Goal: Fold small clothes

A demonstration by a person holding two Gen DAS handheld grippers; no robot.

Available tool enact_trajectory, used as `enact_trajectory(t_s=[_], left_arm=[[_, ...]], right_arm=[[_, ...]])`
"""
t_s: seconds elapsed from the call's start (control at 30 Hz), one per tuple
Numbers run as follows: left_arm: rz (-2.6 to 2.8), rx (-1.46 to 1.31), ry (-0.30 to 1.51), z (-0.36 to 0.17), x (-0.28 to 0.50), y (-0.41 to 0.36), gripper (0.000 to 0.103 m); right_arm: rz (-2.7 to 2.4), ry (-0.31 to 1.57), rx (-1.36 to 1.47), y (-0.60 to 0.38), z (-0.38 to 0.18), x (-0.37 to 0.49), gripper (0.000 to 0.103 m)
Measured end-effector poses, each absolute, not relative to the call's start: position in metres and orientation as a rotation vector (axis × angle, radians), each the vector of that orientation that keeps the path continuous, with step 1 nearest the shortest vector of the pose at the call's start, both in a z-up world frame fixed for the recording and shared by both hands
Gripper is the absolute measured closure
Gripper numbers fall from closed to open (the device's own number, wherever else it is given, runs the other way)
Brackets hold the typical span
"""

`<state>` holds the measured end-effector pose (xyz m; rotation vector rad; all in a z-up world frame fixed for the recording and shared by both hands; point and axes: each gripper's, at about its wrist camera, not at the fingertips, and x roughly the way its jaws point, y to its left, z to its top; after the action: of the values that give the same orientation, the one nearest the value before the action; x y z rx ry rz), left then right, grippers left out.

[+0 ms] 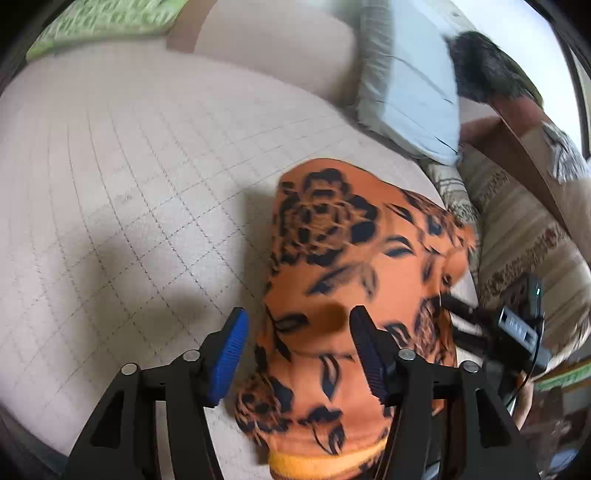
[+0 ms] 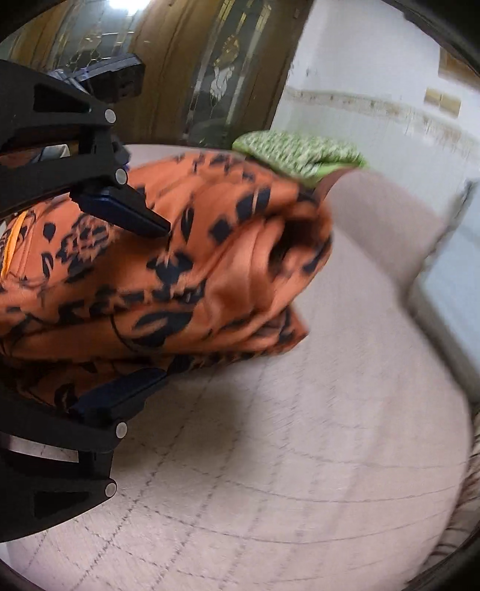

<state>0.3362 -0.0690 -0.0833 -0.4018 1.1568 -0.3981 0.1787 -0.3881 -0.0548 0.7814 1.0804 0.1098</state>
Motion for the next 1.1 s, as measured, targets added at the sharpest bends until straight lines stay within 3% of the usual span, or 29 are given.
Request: enact_trajectory(t_s=[0.2, 0.27, 0.33, 0.4, 0.43, 0.47, 0.5, 0.57, 0.73, 1.1], left_arm=[[-0.528, -0.658, 1.25, -0.131, 0.37, -0.056, 0.026], [-0.541, -0.675, 1.271, -0.146, 0.377, -0.056, 0.015], [-0.565, -0.75, 1.295, -0.166, 0.384, -0.053, 0.016], [-0.597, -0.783, 1.27, -0.173, 0.384, -0.049, 0.02], [-0.609, -0.766, 1.263, -0.173, 0.383, -0.05, 0.035], [-0.642, -0.767, 1.265, -0.172, 0.382, -0.053, 0.058], [-0.629, -0.757, 1.267, -0.171, 0.381, -0.055, 0.059], [-0.615, -0.727, 1.245, -0.163, 0.379, -0.055, 0.071], [-0.658, -0.713, 1.178, -0.13, 0.369, -0.03, 0.074], [-0.617, -0.739, 1.048, -0.038, 0.405, 0.076, 0.074]], right_arm=[[0.13, 1.208, 0.83, -0.387, -0.081, 0.187, 0.025], [0.131, 1.209, 0.831, -0.388, -0.082, 0.188, 0.028], [0.146, 1.221, 0.851, -0.39, -0.086, 0.189, 0.035], [0.146, 1.231, 0.887, -0.393, -0.091, 0.191, 0.041], [0.151, 1.239, 0.893, -0.393, -0.093, 0.192, 0.049], [0.154, 1.248, 0.886, -0.391, -0.094, 0.194, 0.055], [0.156, 1.261, 0.869, -0.387, -0.095, 0.195, 0.062], [0.156, 1.254, 0.813, -0.38, -0.089, 0.195, 0.069], [0.213, 1.139, 0.773, -0.358, -0.06, 0.18, 0.076], [0.382, 0.991, 0.787, -0.282, -0.006, 0.234, 0.076]])
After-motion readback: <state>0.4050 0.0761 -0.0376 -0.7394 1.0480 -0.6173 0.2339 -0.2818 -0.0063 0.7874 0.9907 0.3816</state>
